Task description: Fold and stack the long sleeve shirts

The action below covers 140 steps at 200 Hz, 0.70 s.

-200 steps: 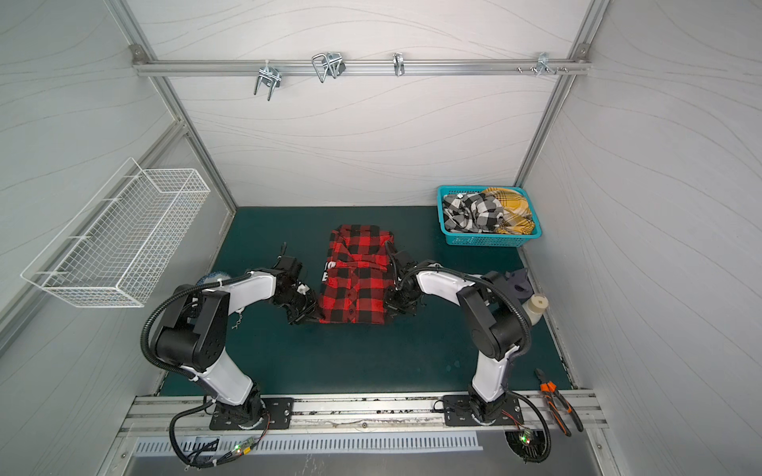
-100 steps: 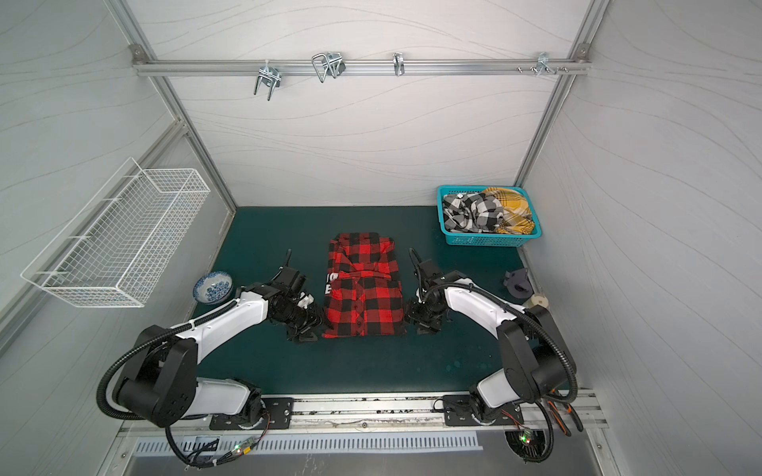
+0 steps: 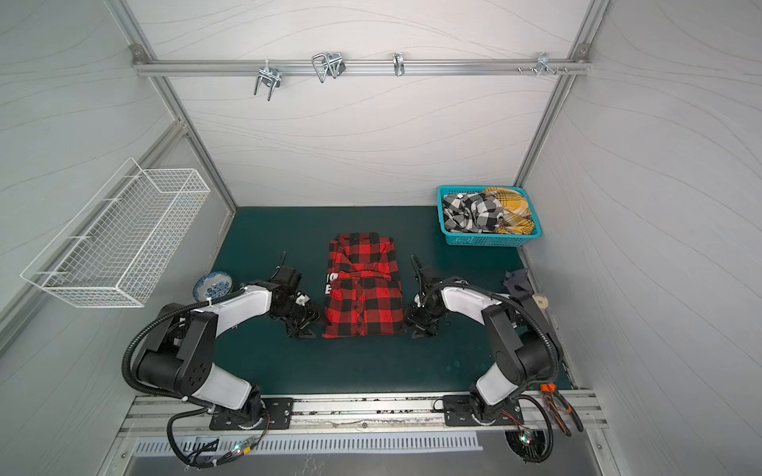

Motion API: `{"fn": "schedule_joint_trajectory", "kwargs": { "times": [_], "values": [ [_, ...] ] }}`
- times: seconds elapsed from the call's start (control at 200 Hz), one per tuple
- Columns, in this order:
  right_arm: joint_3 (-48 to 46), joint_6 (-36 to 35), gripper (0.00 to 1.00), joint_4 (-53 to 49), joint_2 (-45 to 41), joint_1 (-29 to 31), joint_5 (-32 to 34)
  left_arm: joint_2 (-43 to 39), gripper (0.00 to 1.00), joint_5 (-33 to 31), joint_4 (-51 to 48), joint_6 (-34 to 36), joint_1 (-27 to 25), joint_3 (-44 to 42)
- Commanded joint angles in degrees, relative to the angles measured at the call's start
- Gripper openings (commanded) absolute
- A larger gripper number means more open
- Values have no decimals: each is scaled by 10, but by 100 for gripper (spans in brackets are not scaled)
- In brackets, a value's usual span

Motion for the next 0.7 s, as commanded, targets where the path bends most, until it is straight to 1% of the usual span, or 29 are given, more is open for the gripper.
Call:
{"fn": "schedule_joint_trajectory", "kwargs": {
  "times": [0.0, 0.085, 0.19, 0.28, 0.425, 0.49, 0.64, 0.695],
  "values": [
    [-7, 5, 45, 51, 33, -3, 4, 15, 61, 12, 20, -2, -1, -11],
    [-13, 13, 40, 72, 44, -2, -9, 28, 61, 16, 37, -10, -1, -17],
    [-17, 17, 34, 83, 44, -1, -13, 44, 56, 12, 47, -16, 1, -15],
    [-19, 16, 30, 88, 40, -1, -9, 57, 51, 12, 54, -18, 5, -11],
    [-17, 14, 22, 94, 49, -1, -9, 73, 41, 19, 51, -18, 4, -5],
    [-18, 16, 21, 98, 50, -1, -9, 74, 37, 25, 52, -16, 4, -8],
    [-14, 14, 21, 99, 51, -1, -7, 77, 35, 31, 45, -9, -1, -11],
    [-7, 6, 23, 85, 52, -2, -2, 78, 34, 28, 46, -10, -1, -12]
  ]
}}
